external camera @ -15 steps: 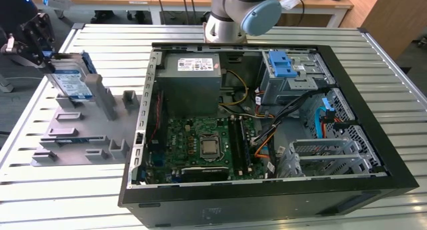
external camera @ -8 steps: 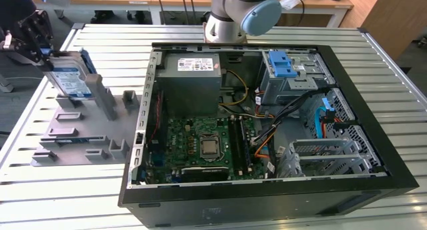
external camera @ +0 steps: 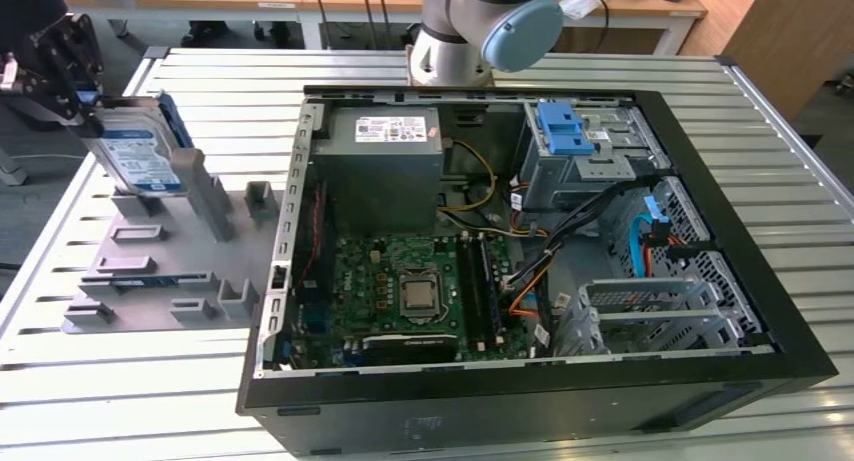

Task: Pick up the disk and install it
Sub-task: 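Pick up the disk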

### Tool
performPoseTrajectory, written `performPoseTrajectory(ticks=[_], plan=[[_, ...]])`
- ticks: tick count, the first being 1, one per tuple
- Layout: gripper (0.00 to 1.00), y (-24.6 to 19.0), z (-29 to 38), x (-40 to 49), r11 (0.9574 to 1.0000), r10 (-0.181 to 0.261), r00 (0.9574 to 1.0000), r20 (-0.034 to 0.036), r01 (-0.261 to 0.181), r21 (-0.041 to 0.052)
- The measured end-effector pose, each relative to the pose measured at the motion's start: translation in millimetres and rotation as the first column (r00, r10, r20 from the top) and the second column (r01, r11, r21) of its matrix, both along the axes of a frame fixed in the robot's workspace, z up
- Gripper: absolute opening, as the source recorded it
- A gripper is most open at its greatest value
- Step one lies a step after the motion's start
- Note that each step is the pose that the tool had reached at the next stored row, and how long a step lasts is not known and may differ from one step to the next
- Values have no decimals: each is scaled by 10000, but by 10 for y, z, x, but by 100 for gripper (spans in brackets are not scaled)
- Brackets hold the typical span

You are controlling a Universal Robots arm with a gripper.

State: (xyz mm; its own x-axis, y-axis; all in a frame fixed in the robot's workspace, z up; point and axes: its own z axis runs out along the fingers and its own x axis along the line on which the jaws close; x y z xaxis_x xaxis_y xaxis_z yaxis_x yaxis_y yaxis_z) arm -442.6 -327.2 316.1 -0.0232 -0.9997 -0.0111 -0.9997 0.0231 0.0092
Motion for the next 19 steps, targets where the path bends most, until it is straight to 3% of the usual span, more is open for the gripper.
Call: performPoseTrajectory(ticks=[19], plan=[[36, 0, 156, 0, 10000, 0, 10000, 0, 0, 0]])
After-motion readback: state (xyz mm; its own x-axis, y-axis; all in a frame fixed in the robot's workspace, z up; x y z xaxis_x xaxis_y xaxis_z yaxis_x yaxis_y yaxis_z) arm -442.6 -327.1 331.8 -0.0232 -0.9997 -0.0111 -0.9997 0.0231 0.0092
